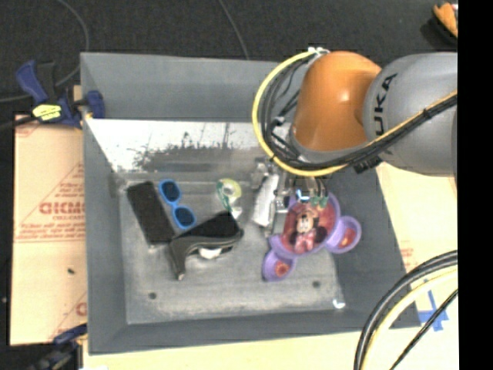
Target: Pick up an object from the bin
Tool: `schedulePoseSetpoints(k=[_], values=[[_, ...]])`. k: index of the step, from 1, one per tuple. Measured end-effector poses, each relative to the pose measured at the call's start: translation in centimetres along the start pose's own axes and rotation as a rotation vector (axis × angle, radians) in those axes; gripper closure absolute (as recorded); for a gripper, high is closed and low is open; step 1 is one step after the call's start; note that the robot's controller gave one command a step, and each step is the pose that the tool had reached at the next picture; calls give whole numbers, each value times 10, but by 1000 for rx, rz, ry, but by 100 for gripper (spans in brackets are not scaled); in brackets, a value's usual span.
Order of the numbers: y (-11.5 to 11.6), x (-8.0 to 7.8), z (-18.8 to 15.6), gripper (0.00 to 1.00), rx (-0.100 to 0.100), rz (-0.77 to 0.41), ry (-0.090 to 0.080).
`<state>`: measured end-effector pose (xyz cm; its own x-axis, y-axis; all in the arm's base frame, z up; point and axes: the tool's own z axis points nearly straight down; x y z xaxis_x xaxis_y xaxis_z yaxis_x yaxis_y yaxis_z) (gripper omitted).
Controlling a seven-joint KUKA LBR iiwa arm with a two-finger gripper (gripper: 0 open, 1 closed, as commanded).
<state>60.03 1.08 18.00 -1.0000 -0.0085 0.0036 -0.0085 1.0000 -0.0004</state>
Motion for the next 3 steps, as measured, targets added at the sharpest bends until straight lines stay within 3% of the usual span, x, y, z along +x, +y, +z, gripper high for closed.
schedulePoseSetpoints(k=[1,2,3], values=[[0,-1,-5,0,0,0,-8],[-49,-56,103,0,0,-213,-9],[-52,-57,117,0,2,-253,-4]])
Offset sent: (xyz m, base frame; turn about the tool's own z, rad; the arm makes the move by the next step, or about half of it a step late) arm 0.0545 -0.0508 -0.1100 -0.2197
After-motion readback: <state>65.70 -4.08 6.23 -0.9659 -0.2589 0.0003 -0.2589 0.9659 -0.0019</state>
